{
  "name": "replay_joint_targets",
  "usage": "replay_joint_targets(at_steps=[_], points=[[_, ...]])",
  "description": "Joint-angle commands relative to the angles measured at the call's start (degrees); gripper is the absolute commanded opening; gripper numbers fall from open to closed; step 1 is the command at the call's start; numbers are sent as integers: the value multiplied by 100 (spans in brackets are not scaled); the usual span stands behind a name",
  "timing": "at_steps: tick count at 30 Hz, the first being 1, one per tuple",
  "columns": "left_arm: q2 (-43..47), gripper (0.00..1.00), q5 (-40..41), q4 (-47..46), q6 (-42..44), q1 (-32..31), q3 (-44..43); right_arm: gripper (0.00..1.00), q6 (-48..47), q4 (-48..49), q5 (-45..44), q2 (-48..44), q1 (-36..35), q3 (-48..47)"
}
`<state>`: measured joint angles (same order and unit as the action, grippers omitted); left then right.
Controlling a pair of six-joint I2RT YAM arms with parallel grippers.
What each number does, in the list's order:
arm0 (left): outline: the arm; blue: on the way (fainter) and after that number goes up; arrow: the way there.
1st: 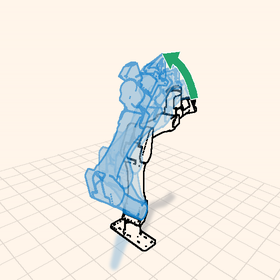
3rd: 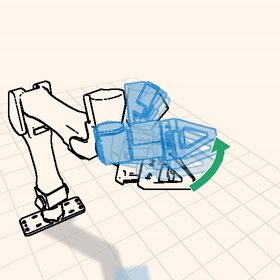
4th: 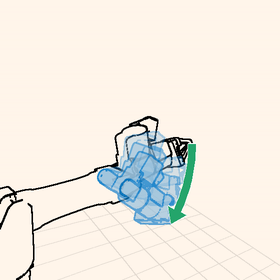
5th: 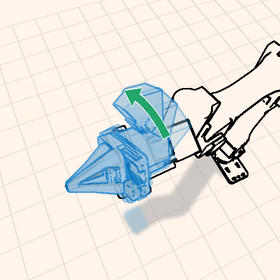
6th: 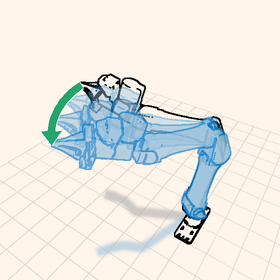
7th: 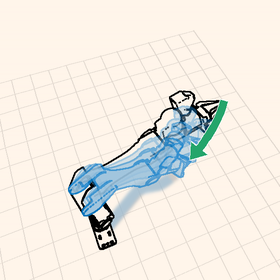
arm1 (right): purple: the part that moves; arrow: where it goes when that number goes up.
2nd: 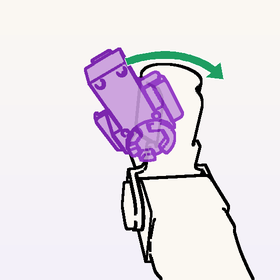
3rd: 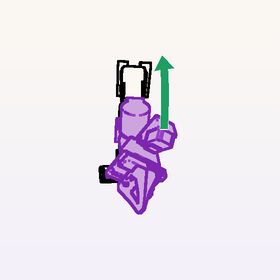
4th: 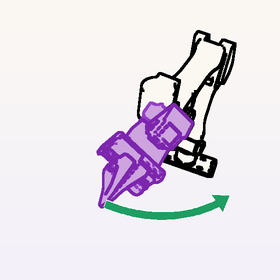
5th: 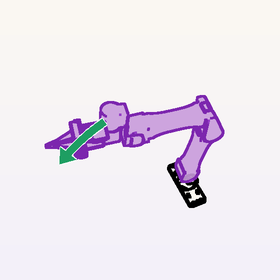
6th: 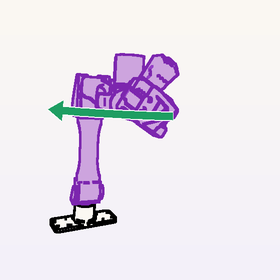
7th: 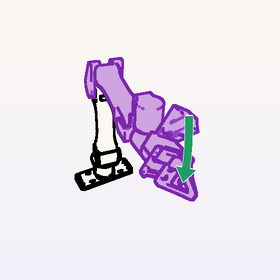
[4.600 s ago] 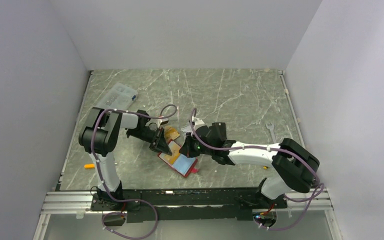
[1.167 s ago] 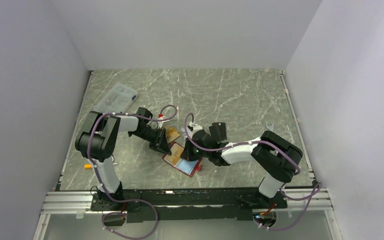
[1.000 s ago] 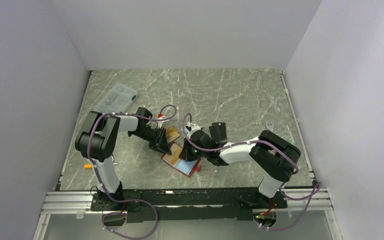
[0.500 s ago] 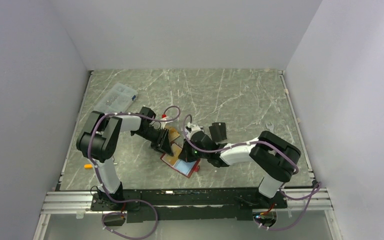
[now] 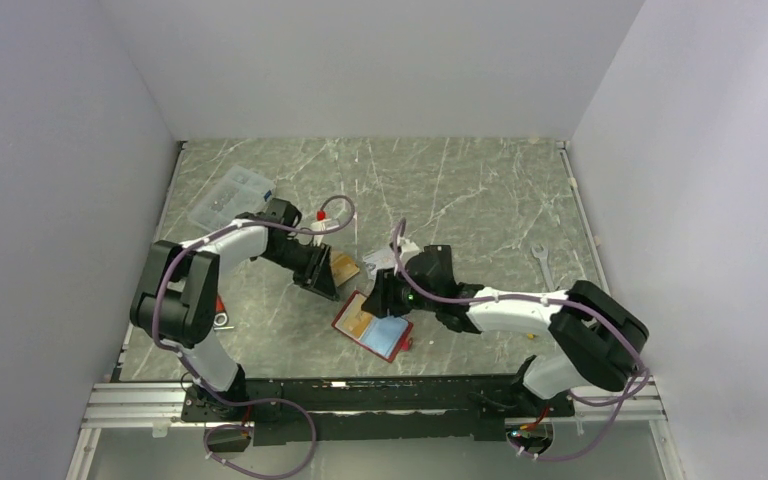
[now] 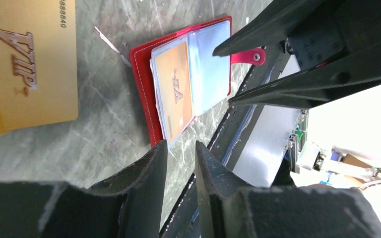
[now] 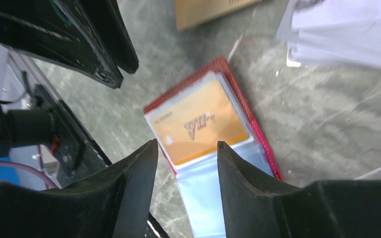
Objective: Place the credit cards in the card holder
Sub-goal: Insert the credit card into the card holder, then pick up the credit card from the center of the board.
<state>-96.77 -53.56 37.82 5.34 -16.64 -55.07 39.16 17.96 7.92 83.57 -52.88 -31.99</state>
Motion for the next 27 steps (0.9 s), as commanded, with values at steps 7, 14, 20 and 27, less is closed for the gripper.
replay_joint_targets(at_steps=[7,14,20,27], points=[[405,34,494,321,288,68,-1626,63,-591,-738,-107,-667,1381,-779],[-1087,34,583,-320,-216,-90,-2891,69,-246,-859,-557,-435,1650,-742],[-2387,34,556,-271,-405,-292,-4014,69,-154,-735,-486,-266,1892,-699],[-3162,37,468,-54,-369,-397,-4519,61,-89,-211,13,-59,2194,-673]])
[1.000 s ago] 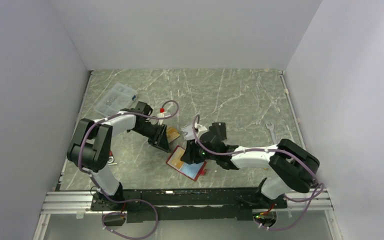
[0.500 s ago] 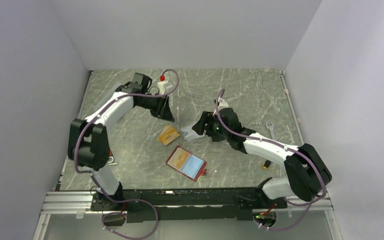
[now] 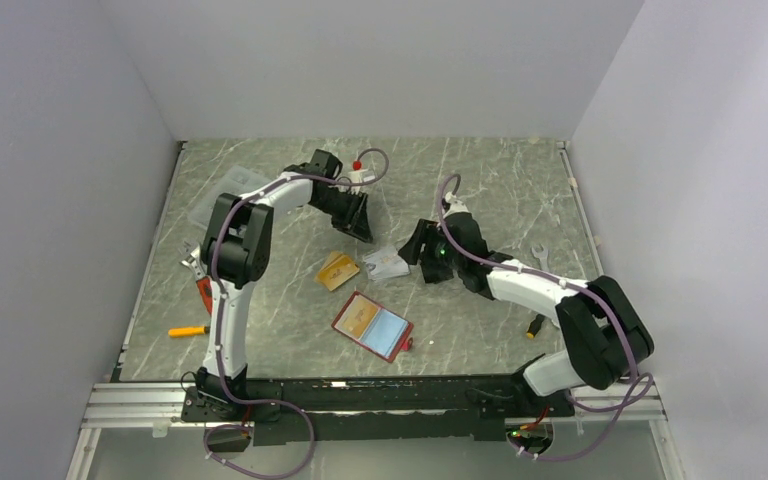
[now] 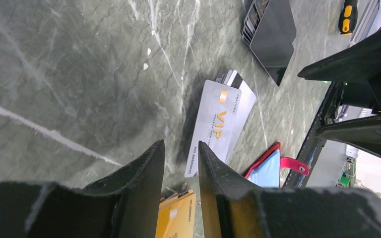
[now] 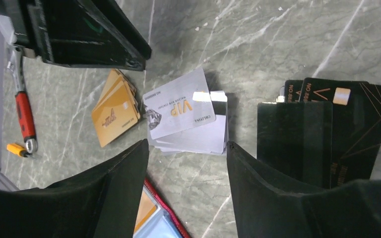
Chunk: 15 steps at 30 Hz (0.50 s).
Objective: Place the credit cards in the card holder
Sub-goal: Pick up the credit card from the center of the board.
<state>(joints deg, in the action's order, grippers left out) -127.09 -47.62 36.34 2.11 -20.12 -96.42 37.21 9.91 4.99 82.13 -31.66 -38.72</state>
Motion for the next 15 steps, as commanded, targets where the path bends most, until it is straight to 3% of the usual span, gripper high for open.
replay_joint_targets(at_steps=[1,3,4,5,6,9,15], points=[[-194,37,-153,108,-59,-53,-419,57,149,726,362,153,71,-2],[-285,38,-186,186,-68,-47,-503,50,244,941,455,368,73,-56],[-303,50,-222,170,-76,-48,-508,46,273,1041,487,482,72,-93],[-314,89,-245,150,-75,-53,-509,41,294,1103,505,607,77,-146],[-325,98,-259,145,-75,-52,-517,36,295,1121,509,714,71,-205],[-384,99,-297,201,8,-62,-574,26,287,1155,551,1064,72,-370],[-535,97,-384,312,148,-94,-678,18,357,1347,633,1331,77,-415]])
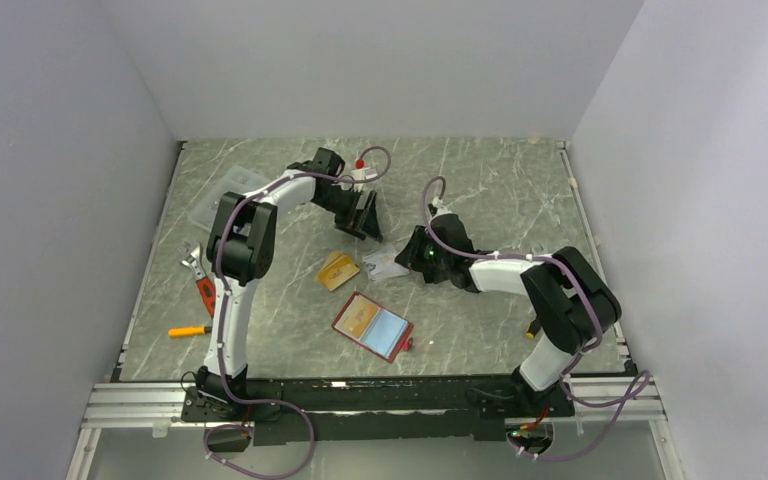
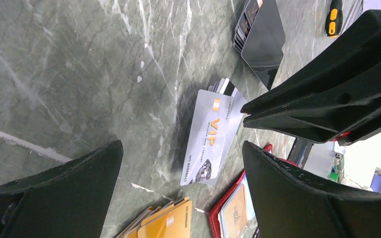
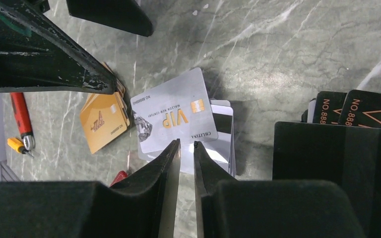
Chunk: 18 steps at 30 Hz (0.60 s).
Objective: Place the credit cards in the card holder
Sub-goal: Pick up the credit card from the center of the board.
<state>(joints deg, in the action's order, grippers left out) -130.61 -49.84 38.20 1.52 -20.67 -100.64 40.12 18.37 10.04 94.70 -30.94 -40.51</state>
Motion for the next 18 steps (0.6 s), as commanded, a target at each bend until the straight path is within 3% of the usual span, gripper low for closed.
replay_joint_targets(at_steps=[1,13,18], points=[[-211,96,-184,153,227,-47,-269,18,71,534,134,109,1,-233],[-272,69,-470,360,473,-104,-98,4,169,738,221,359,-61,-167],[-333,67,-536,374,467,-113,-51,3,193,778,177,333,-118,-115]])
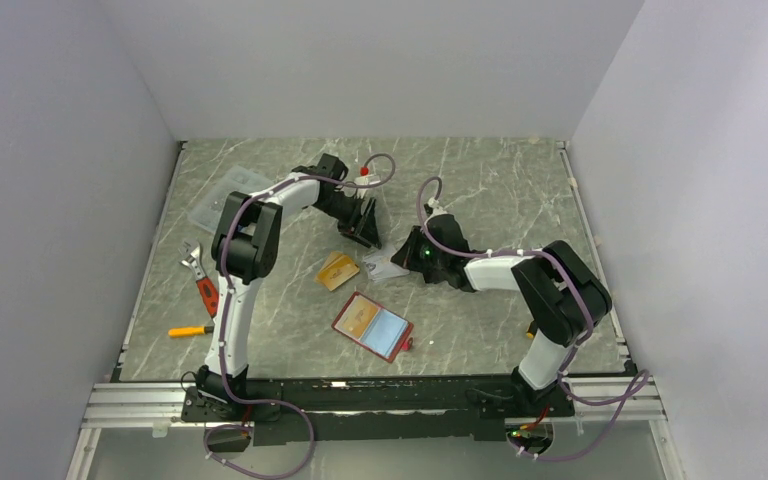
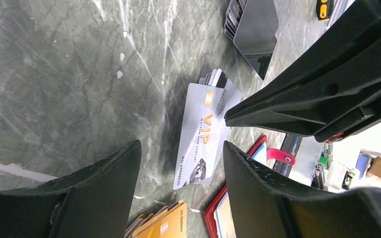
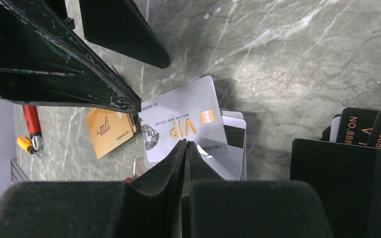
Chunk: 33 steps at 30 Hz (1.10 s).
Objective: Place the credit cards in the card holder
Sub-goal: Pick up the credit card from the center of the board.
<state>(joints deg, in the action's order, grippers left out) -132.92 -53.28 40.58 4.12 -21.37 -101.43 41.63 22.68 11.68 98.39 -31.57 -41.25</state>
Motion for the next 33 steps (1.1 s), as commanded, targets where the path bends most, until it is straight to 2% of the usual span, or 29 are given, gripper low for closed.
replay_joint_targets(at_steps=[1,7,14,19,33], points=[[-116,67,-212,152,216,-43,12,3,39,350,17,-24,-59,-41],[-151,65,-230,220,320,-78,2,0,87,423,36,-142,-65,131],[-179,59,-257,224,310,-78,27,0,99,460,69,-192,-75,256],[-182,59,-286,195,307,-78,61,0,114,508,108,-90,-82,280],[-279,57,-333,361,496,-71,68,0,179,625,158,423,-182,-179]])
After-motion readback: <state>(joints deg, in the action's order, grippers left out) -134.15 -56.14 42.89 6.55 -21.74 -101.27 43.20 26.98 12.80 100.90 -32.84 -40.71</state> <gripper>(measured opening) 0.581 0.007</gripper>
